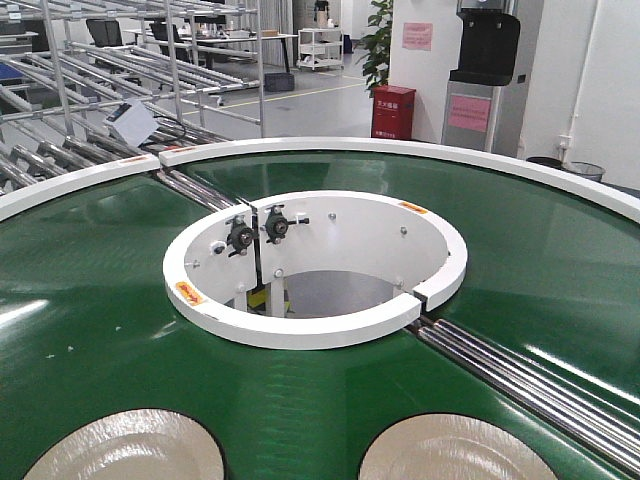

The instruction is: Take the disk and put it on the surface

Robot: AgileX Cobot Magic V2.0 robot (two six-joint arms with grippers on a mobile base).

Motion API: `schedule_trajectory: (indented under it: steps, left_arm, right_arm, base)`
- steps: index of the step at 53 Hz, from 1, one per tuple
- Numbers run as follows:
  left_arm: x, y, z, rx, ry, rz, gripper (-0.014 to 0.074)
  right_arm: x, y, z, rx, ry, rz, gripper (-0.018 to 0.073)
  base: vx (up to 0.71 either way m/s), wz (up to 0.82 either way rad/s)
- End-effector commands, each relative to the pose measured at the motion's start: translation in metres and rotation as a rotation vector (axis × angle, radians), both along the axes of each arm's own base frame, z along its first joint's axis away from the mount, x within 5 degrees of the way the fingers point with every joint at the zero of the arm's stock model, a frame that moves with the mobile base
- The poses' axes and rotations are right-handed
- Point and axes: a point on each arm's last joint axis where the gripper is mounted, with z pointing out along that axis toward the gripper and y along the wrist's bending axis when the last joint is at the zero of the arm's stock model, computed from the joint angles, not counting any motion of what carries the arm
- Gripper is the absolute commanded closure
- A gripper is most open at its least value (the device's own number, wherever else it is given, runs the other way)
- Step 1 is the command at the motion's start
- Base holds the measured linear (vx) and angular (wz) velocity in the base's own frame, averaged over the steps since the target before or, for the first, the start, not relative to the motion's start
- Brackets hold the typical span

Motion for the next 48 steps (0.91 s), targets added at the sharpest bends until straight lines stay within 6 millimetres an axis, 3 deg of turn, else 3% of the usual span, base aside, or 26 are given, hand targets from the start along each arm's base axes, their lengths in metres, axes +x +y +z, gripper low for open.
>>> schedule_trajectory:
  steps: [1, 36, 48]
  left_arm:
    - [0.000, 0.000, 0.004, -0.019, -0.081, 0.003, 0.0599]
    - [0.000, 0.000, 0.004, -0.019, -0.082, 0.003, 0.0599]
    - [-0.002, 0.003, 0.027, -0.043, -0.308, 0.026, 0.0599]
  right_arm:
    - [0.000, 0.000, 0.001, -0.015, -0.076, -0.002, 0.0568]
    - [0.000, 0.000, 0.001, -0.015, -0.077, -0.002, 0.0568]
    - [-0.003, 0.001, 0.018, -0.010, -0.256, 0.004, 0.0568]
  base:
    - [0.00, 0.00]
    - [0.00, 0.00]
    - [0.00, 0.00]
